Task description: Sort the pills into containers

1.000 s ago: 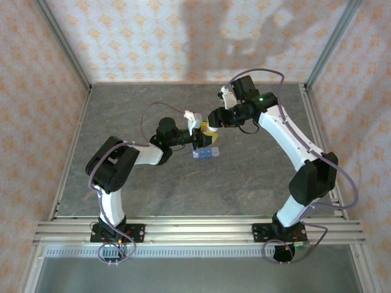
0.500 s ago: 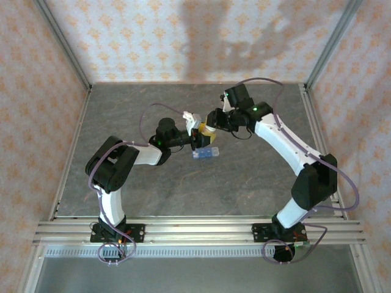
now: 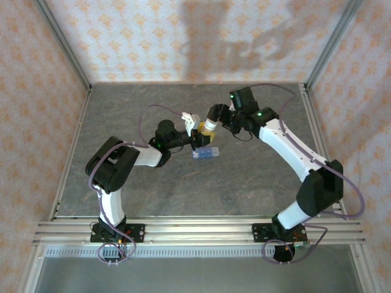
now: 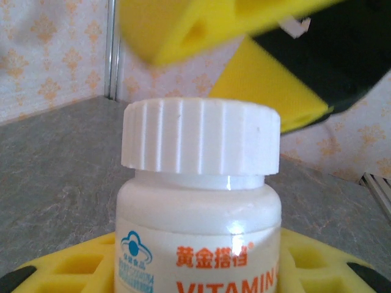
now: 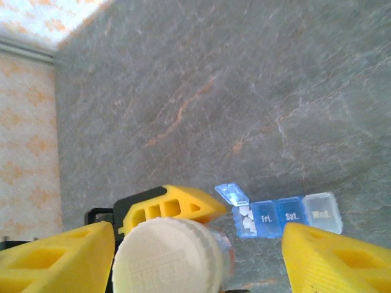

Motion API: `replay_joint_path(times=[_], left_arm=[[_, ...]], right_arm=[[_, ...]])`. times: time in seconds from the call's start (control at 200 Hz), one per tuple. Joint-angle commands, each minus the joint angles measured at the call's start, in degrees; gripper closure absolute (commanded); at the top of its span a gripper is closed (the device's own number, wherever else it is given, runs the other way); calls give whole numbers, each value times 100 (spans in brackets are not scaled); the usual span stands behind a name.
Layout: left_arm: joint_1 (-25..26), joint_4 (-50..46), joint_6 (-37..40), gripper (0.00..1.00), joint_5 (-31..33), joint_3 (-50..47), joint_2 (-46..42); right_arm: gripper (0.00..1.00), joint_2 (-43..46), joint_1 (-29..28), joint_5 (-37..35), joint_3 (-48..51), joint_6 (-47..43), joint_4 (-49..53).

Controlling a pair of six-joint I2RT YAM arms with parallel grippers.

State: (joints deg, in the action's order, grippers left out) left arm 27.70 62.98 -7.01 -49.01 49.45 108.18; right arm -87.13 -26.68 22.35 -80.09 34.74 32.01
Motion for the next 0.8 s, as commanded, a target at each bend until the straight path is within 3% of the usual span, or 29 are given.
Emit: replay_joint_path(times=[0.0, 0.315, 0.796], left_arm=[[-15, 435, 81, 100, -6, 160, -82], [-26, 330, -81, 100, -417, 257, -122], [-20, 276, -240, 100, -636, 281, -192]], right_arm=[[27, 418, 168, 158, -263, -491, 317], [27, 95, 279, 983, -1015, -3149, 1369], [32, -412, 284, 1372, -1359, -3231, 1429]])
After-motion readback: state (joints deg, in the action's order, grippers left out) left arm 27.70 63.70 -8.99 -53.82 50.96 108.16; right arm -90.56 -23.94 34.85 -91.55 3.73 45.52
